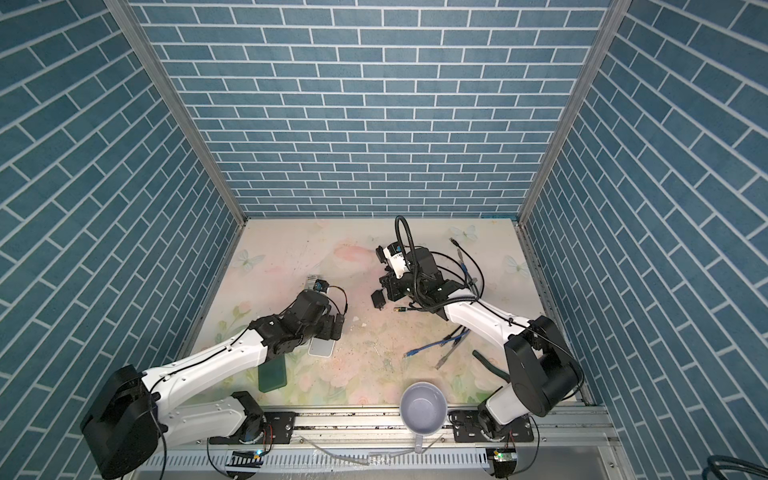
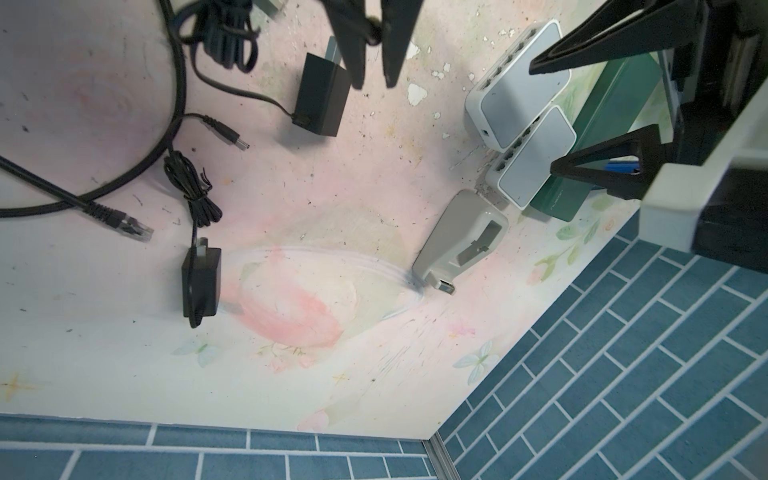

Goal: Insert the plug into the switch port

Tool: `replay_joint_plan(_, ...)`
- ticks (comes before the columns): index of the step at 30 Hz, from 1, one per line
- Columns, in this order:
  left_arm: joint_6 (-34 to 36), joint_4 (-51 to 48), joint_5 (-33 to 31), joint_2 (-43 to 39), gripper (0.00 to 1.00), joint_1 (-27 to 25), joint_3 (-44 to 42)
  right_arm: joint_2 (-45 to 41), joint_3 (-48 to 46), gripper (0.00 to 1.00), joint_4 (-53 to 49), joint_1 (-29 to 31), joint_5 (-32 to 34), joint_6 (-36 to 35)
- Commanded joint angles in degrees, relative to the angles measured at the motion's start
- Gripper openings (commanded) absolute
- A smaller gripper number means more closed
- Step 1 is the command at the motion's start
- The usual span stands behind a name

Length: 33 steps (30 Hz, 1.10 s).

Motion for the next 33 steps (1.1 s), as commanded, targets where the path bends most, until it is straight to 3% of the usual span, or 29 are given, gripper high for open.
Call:
replay_joint_plan(1,-5.1,-6.8,2.6,-0.7,0.96,-0.3,-0.5,-1.5,0.0,0.0,-1.2,-0.2,0.4,-2.6)
replay_joint_plan(4,-6.3,-4.7,5.9,0.8,0.96,-0.3,-1.8,-1.1,-0.2,0.0,-0.7,-0.2,-0.1,-2.3)
replay_joint_plan(22,-7.4,-1.0,6.0,13.0,0.93,-0.2,-1.5,0.3,-0.1,0.0,1.3,-0.2,-2.4,-0.1)
replay_joint_plan(27,-6.4,-0.8,6.4,15.7,0.84,-0.2,-0.3,0.8,0.1,0.0,1.2,-0.2,-2.6,0.0)
replay_joint_plan(33,-4.7,2.0,7.8,16.6,0.63,-0.2,-0.4,0.7,0.0,0.0,1.3,-0.2,-2.9,0.2)
